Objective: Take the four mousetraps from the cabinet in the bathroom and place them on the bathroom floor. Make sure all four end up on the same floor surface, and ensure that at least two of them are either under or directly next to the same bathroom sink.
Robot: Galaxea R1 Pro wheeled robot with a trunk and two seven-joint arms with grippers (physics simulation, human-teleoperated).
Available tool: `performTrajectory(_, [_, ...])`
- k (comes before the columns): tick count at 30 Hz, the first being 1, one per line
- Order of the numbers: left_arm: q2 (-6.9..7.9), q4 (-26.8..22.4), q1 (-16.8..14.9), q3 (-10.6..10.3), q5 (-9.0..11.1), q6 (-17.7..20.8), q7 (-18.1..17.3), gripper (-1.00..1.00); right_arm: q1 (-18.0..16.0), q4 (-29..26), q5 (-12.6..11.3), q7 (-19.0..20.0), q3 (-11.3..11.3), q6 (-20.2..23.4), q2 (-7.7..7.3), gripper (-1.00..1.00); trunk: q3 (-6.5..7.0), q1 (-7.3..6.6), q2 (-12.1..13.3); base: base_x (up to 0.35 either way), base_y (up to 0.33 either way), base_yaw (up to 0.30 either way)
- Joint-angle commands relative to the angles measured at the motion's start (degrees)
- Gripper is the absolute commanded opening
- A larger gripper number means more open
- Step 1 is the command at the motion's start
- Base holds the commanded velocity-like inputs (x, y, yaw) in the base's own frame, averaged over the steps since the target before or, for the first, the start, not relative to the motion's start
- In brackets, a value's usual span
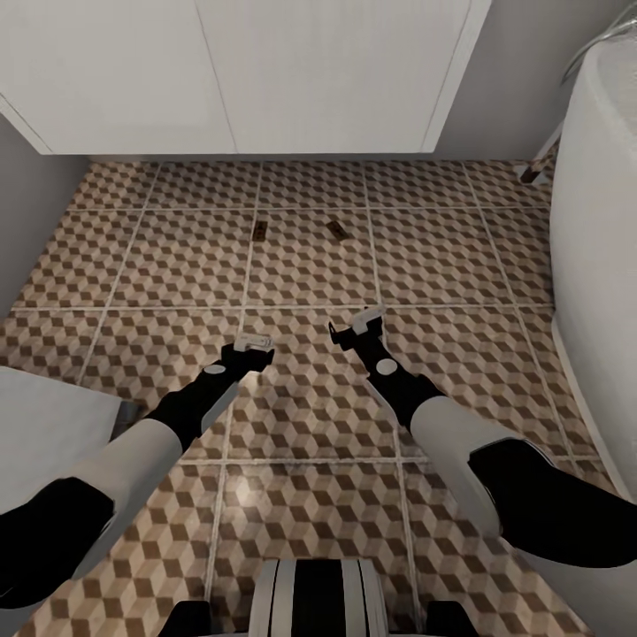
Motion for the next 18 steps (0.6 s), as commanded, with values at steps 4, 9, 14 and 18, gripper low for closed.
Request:
performTrajectory(4, [0.09,2.50,0.09,-0.49,0.52,-1.91,-0.34,1.00,-0.04,1.66,0.56,-0.55,0.14,-0.84,0.02,1.00,0.86,-0.11,0.04,0.000,0.000,0.000])
performTrajectory(9, [0.06,11.07,0.41,-0.53,0.52,-8.45,-3.49,1.00,-0.02,6.35,0.52,-0.55,0.08,-5.03,0.02,1.00,1.97,-0.24,0.11,0.000,0.000,0.000])
performTrajectory(14, [0.01,16.65,0.62,-0.53,0.52,-15.24,-4.00,1.00,0.00,8.45,0.51,-0.55,0.07,-6.04,0.02,1.00,3.08,-0.36,0.18,0.000,0.000,0.000])
performTrajectory(18, [-0.21,22.02,0.73,-0.49,0.52,-20.64,-5.47,1.00,0.82,9.77,0.46,-0.55,0.07,-8.02,-0.17,1.00,3.96,-0.47,0.23,0.000,0.000,0.000])
